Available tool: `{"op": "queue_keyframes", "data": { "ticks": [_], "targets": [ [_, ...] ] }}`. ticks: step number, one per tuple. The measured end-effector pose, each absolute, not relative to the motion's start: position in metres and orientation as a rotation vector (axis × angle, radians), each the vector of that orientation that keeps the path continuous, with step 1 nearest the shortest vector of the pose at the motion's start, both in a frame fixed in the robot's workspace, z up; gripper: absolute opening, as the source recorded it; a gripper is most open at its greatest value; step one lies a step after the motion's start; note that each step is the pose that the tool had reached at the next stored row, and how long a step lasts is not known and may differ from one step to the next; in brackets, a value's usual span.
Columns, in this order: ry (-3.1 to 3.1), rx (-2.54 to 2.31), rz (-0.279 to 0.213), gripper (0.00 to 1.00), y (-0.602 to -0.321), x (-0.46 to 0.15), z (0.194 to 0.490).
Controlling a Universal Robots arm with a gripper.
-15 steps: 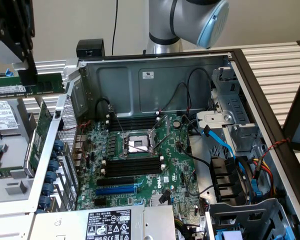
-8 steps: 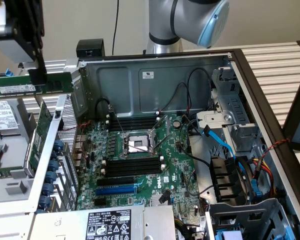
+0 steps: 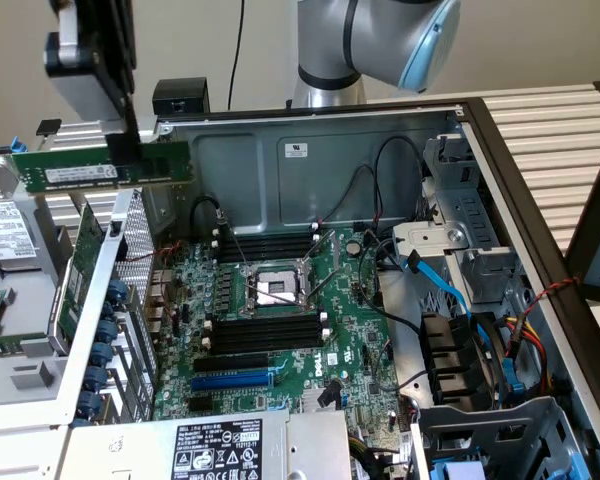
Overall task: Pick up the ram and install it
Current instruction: 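Pick up the ram and move it above insertion slot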
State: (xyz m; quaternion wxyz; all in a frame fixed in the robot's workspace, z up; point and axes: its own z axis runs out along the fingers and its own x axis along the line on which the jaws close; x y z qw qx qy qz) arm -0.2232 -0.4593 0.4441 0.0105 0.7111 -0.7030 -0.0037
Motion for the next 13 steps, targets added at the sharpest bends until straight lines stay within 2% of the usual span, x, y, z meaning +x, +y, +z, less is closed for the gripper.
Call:
{"op": "queue_keyframes", "data": {
  "ticks": [13],
  "targets": [
    [-2.178, 2.235, -0.015, 0.13, -0.459, -0.165, 0.443]
  ]
}}
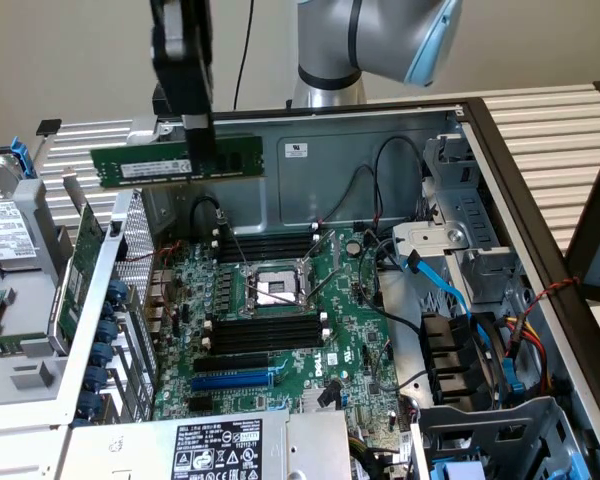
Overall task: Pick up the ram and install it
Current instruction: 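Pick up the ram and move it above insertion slot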
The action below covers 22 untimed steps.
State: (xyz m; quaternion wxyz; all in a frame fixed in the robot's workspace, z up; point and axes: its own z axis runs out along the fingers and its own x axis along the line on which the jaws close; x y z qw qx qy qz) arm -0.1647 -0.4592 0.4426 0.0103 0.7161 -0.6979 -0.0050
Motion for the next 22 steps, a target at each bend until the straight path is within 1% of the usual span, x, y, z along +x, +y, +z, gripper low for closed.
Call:
{"op": "queue_keyframes", "data": {
  "ticks": [7, 22],
  "targets": [
    [-2.178, 2.235, -0.018, 0.13, -0.450, -0.139, 0.436],
    [-2.181, 2.238, -0.026, 0.13, -0.423, -0.112, 0.423]
  ]
}}
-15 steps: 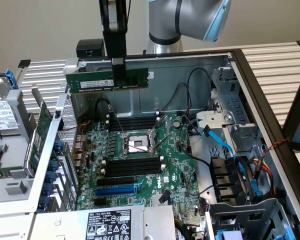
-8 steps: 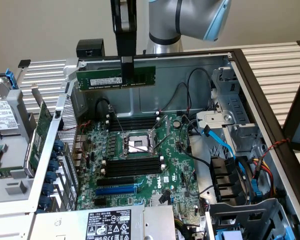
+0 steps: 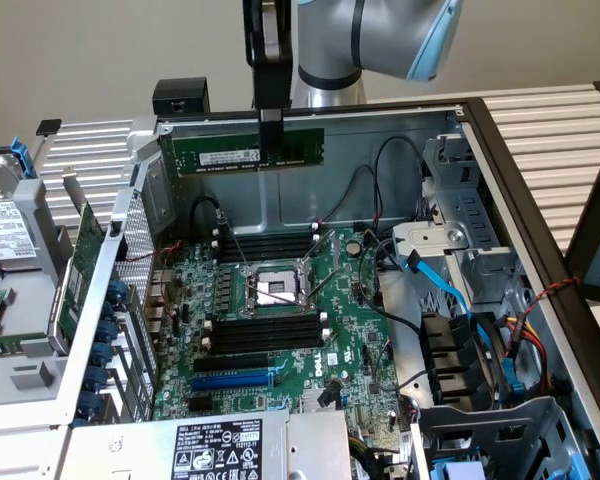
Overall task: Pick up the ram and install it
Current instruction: 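Pick up the ram and move it above insertion slot, then insert the ram into the slot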
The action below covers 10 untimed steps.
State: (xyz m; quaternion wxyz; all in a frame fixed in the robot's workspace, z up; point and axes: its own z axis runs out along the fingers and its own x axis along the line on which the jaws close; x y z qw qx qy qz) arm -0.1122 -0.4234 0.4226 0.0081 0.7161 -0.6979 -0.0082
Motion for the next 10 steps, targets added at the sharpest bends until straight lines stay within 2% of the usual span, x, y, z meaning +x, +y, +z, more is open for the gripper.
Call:
{"op": "queue_keyframes", "data": {
  "ticks": [10],
  "targets": [
    [-2.184, 2.241, -0.030, 0.13, -0.4182, -0.1070, 0.4171]
  ]
}}
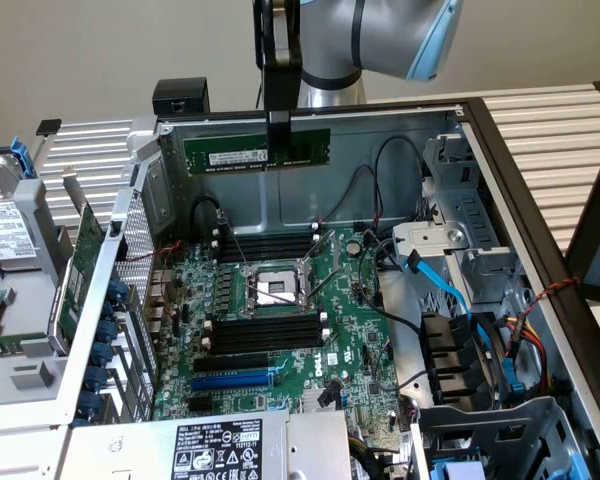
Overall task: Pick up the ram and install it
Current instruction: 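Insert the ram into the slot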
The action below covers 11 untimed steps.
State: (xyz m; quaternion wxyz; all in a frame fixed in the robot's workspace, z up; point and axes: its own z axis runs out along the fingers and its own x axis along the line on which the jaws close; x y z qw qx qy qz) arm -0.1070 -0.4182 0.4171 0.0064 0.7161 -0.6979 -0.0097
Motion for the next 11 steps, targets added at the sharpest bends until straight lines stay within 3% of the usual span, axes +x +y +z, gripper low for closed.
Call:
{"op": "queue_keyframes", "data": {
  "ticks": [11],
  "targets": [
    [-2.185, 2.235, -0.026, 0.13, -0.4101, -0.1069, 0.4148]
  ]
}}
